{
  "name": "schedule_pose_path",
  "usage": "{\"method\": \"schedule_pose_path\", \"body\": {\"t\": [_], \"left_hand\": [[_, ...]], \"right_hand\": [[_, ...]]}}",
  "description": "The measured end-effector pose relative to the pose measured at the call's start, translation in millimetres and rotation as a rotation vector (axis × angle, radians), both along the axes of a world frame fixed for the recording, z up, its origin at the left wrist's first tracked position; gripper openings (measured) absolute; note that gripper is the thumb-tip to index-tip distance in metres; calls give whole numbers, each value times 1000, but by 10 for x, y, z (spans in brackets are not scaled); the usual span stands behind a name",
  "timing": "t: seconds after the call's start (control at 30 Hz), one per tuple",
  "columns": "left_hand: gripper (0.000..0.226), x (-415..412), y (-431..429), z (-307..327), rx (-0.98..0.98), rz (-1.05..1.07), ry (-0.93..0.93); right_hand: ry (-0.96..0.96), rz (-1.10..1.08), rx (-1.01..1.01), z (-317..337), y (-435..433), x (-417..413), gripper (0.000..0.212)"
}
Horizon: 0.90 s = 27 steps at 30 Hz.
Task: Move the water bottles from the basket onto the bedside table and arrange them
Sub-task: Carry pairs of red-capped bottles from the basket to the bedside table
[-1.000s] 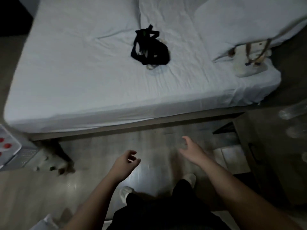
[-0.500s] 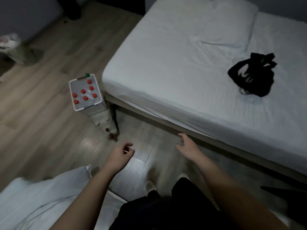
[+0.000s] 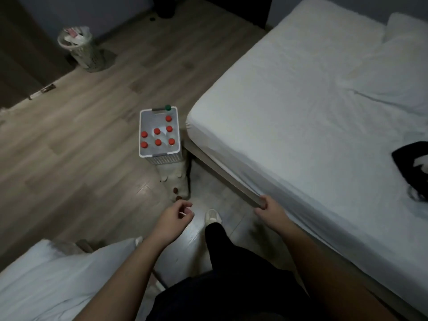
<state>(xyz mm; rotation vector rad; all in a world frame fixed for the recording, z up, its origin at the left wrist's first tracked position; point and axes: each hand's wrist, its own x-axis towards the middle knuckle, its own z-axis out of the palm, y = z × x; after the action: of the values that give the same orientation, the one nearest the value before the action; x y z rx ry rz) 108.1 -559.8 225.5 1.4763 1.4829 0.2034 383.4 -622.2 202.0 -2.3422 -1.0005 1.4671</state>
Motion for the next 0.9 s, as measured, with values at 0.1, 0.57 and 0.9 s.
{"method": "schedule_pose_path", "body": {"t": [0.1,0.57,0.9], "left_hand": [[15,-82,524,-12,-3,55,47],[36,-803,2230,-562,-140,344,196],[49,-1246,3867,-1317,-220,53,343]], "right_hand": [[9,58,-39,33,731,12,56],[-44,610,52,-181,3321,-854,56],[31,549,5,-983,4487,-1889,47]]}}
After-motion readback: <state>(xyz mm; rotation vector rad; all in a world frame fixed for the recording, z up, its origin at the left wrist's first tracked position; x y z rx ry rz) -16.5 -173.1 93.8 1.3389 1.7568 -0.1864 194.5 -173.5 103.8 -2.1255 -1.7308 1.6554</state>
